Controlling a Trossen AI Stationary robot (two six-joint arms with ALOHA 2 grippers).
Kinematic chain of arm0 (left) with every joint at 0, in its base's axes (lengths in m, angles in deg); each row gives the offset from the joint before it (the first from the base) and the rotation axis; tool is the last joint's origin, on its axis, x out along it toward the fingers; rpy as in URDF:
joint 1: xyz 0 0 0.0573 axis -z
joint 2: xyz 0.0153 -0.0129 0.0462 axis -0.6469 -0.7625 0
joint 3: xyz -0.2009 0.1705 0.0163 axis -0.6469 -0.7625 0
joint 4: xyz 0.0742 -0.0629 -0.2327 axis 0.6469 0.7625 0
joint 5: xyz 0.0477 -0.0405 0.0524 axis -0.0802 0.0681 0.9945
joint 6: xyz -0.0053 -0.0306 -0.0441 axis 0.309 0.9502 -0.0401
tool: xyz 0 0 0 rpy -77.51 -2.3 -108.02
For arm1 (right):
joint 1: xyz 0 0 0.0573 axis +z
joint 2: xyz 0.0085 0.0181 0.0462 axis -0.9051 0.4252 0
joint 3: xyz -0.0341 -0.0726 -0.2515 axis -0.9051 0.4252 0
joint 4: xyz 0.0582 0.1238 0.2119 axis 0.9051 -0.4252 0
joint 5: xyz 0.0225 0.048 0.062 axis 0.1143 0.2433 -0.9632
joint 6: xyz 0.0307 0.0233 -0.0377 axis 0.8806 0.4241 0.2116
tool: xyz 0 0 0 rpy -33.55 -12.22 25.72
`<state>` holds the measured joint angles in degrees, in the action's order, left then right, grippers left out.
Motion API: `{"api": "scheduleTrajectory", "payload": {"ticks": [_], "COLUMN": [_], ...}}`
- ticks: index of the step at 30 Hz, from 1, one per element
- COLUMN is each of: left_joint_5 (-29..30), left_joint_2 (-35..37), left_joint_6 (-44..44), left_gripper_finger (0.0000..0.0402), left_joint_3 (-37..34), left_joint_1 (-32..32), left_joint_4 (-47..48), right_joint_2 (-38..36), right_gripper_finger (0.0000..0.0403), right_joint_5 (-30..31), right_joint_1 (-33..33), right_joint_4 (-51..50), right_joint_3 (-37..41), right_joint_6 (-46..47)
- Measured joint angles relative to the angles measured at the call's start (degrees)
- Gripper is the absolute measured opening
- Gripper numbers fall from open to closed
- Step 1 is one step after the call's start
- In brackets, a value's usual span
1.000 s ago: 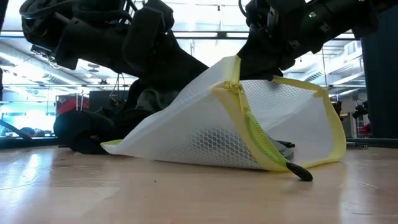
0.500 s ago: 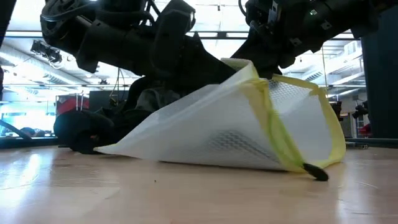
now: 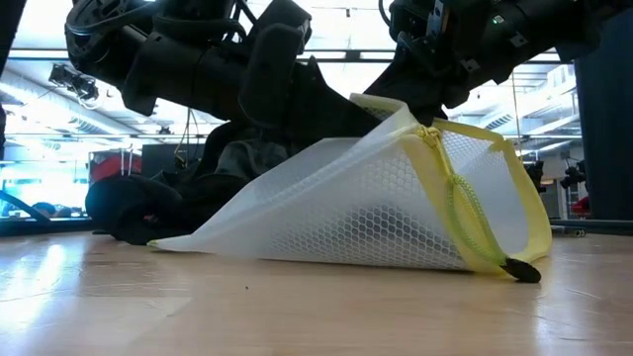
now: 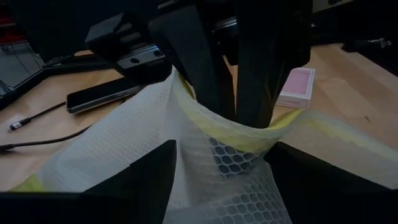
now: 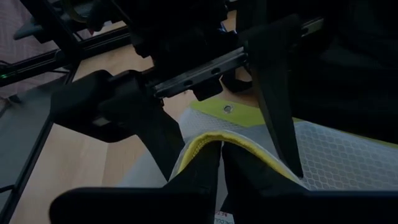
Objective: Unpack backpack
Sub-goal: Remove the black ballpen from the yellow zipper pouch
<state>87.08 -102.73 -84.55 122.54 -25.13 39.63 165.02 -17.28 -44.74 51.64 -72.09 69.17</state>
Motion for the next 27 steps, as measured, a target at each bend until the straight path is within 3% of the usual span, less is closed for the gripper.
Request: {"api": "scheduleTrajectory", "payload": {"ticks": [2,6,8,17,27], "left_joint_5": [0.0,-1.2,-1.4,-1.8,-1.8], "left_joint_2": [0.0,0.0,0.0,0.0,0.1], "left_joint_6": [0.0,0.2,0.4,0.2,0.2], "left_gripper_finger": [0.0181,0.0047,0.0015,0.0000,0.0000], "left_joint_3": [0.0,0.0,0.0,0.0,0.0], "left_joint_1": [0.0,-0.2,-0.4,-0.5,-0.6], "left_joint_4": [0.7,2.0,2.5,3.6,4.0], "right_joint_2": [0.0,0.0,0.0,-0.1,-0.2], "right_gripper_finger": [0.0006,0.0001,0.0001,0.0014,0.0009], "right_joint_5": [0.0,0.0,0.0,-6.6,-1.0], "right_joint_1": [0.0,0.0,0.0,1.3,1.8], "right_joint_4": [0.0,0.1,0.0,-3.3,-21.3], "right_joint_3": [0.0,0.0,0.0,-0.2,-0.2], "right_joint_6": [0.0,0.0,0.0,-2.4,4.9]}}
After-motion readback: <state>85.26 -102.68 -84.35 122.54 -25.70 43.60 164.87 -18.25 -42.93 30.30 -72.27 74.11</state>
